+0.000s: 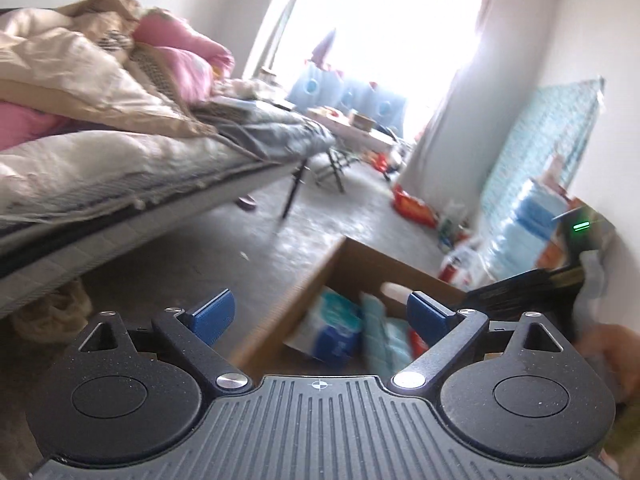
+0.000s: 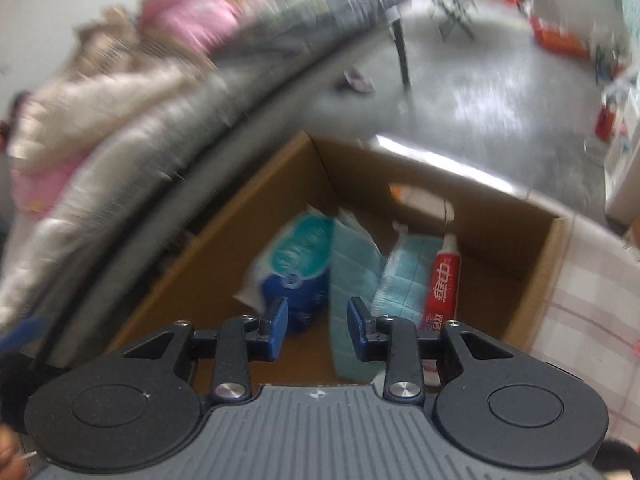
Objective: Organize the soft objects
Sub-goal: 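Withdraw both tools from the box back toward the items on the bed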
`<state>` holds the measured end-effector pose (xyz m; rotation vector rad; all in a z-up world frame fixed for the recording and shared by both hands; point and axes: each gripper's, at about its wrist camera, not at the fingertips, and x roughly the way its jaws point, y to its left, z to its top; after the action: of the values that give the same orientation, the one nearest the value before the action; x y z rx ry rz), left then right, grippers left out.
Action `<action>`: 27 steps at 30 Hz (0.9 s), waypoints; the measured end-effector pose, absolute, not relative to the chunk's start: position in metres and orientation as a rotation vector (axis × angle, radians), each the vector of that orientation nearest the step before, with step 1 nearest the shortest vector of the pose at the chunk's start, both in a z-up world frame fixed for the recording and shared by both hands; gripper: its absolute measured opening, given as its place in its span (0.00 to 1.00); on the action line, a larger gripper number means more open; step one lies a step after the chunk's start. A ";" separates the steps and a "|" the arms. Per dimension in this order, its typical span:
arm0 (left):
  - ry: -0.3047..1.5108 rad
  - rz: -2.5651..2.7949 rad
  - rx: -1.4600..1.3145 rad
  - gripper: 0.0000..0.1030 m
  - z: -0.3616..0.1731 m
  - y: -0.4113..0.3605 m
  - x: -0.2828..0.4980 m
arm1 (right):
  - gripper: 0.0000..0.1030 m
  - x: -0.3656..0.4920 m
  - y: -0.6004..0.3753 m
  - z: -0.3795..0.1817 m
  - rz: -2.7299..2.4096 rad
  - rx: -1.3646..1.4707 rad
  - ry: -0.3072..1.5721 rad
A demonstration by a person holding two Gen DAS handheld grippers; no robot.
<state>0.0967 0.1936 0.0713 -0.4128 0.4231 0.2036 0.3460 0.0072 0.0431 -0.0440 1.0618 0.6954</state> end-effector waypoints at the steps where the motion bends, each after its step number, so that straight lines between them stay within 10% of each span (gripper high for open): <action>1: 0.414 0.217 -0.416 0.91 0.070 0.201 0.093 | 0.34 0.357 0.016 0.031 0.667 -0.068 1.099; 27: 0.395 0.226 -0.467 0.92 0.051 0.251 0.073 | 0.36 0.418 0.026 -0.026 0.367 -0.176 1.270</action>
<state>0.0725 0.2508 0.0514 -0.4671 0.3951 0.2258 0.4183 0.0259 -0.0256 -0.1763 1.2696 0.3669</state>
